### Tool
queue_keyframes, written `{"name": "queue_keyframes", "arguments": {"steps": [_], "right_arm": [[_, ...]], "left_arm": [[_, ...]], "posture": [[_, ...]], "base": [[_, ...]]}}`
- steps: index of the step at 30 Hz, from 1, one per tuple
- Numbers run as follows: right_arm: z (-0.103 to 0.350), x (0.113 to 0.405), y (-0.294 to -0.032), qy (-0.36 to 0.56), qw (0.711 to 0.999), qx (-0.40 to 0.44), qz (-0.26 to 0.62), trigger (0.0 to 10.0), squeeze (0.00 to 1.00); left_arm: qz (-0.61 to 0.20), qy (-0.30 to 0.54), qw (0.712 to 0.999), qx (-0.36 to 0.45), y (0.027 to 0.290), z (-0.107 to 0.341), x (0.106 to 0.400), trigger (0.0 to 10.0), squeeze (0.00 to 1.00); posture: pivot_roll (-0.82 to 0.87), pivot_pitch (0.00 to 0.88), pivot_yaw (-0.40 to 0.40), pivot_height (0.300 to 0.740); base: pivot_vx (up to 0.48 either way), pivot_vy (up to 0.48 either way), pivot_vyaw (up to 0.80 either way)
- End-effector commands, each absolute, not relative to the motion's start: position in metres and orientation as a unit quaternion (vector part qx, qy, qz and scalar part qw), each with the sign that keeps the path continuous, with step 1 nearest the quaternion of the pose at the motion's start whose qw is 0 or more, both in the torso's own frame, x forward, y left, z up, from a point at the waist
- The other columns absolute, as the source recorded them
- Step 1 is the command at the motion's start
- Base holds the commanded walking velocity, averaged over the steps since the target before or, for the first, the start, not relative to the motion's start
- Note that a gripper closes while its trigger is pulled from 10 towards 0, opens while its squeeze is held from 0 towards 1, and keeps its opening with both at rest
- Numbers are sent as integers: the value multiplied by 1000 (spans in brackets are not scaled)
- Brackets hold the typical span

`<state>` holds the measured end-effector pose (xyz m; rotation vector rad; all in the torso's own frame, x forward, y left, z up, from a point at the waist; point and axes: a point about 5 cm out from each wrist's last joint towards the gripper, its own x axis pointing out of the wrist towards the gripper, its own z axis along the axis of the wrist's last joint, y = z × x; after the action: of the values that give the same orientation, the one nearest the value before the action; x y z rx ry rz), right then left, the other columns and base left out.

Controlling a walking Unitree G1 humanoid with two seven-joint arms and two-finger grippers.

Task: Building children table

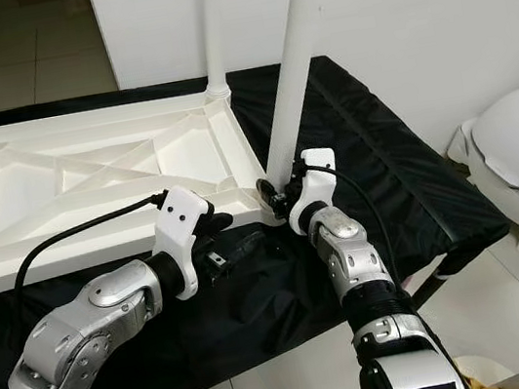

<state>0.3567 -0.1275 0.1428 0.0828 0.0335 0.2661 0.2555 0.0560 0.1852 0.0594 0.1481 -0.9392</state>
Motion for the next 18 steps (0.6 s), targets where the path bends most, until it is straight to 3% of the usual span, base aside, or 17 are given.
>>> {"name": "queue_keyframes", "arguments": {"steps": [1,4,7,14,15,17,18], "right_arm": [[144,354,-130,16,996,60,71,0,0],[144,354,-130,16,996,60,71,0,0],[156,342,-99,-7,996,80,26,0,0],[153,340,-99,9,996,81,23,0,0],[153,340,-101,12,996,81,19,745,0],[154,340,-102,14,996,81,16,745,0],[153,340,-106,14,997,76,12,10000,0]], "left_arm": [[-501,75,862,28,50,184,248,10000,0],[-501,75,862,28,50,184,248,10000,0],[-503,74,860,28,49,183,248,10000,0],[-504,75,860,28,49,182,247,10000,0],[-504,75,860,29,49,182,247,10000,0],[-504,75,860,29,49,182,247,10000,0],[-504,75,860,29,48,182,247,10000,0]], "posture": [[13,18,-90,740],[13,18,-90,740],[20,5,-95,740],[19,6,-98,740],[18,5,-98,740],[18,5,-98,740],[18,5,-99,740]], "base": [[0,0,0],[0,0,0],[0,0,0],[0,0,0],[0,0,0],[0,0,0],[0,0,0]]}}
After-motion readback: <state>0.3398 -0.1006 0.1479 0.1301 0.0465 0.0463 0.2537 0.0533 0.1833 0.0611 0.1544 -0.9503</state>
